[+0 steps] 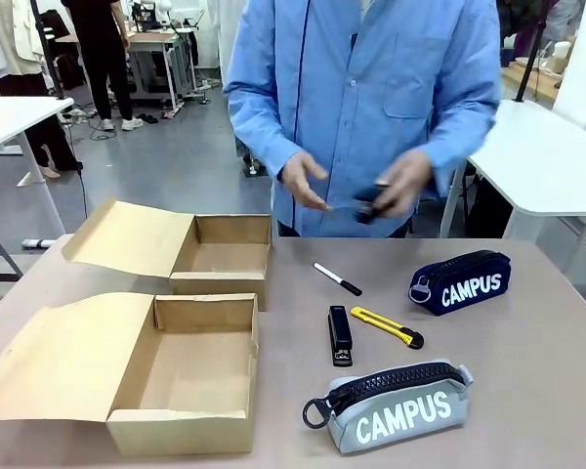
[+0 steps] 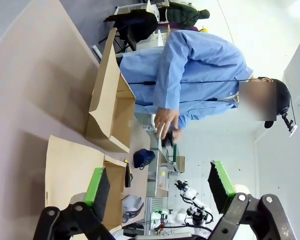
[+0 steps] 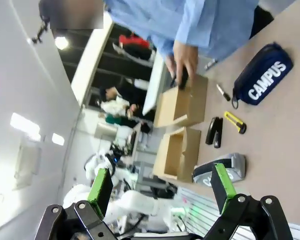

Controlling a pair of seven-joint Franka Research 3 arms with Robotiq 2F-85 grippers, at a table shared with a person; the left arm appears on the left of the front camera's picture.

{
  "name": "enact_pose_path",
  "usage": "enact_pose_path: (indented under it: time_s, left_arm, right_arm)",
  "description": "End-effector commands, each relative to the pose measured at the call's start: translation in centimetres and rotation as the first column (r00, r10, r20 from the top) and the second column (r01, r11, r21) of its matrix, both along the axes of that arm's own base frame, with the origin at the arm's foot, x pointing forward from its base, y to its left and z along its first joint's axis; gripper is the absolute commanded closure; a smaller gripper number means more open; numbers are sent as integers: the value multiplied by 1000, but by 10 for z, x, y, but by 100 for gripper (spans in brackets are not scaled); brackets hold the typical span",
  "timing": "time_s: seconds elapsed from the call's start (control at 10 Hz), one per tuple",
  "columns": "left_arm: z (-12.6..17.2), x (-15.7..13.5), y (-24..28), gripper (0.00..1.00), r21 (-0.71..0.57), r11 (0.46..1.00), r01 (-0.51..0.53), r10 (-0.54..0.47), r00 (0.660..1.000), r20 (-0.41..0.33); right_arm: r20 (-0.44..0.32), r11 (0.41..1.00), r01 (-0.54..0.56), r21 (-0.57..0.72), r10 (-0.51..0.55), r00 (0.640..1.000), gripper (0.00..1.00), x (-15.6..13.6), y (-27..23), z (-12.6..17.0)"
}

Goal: Place items inside the box.
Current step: Pick up a Pencil pouch or Stapler and place it inside the Mailer Box closest to the robot.

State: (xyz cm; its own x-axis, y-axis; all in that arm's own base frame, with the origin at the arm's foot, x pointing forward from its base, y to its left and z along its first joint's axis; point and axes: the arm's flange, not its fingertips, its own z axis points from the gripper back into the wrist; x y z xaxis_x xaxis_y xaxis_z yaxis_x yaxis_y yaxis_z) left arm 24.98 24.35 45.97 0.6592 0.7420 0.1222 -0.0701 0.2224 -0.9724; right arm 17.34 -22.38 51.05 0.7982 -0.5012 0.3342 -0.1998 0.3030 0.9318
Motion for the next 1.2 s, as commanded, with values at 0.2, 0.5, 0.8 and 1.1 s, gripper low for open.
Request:
enact_pose_path:
  time_s: [0.2, 0.5, 0.8, 1.1]
  left_arm:
    - [2, 1, 0, 0, 0, 1000, 2, -2, 1000, 31]
    - [2, 1, 0, 0, 0, 1000, 2, -2, 1000, 31]
    - [2, 1, 0, 0, 0, 1000, 2, -2, 1000, 31]
    - [2, 1, 0, 0, 0, 1000, 2, -2, 1000, 31]
  right_arm:
    - [-215, 866, -353, -354, 292, 932, 0, 111, 154, 10]
    - [-421, 688, -535, -489, 351, 836, 0, 145, 288, -37]
    - [-392, 525, -427, -736, 184, 902, 0, 145, 349, -75]
    - [-441, 552, -521, -651, 283, 852, 0, 157, 370, -67]
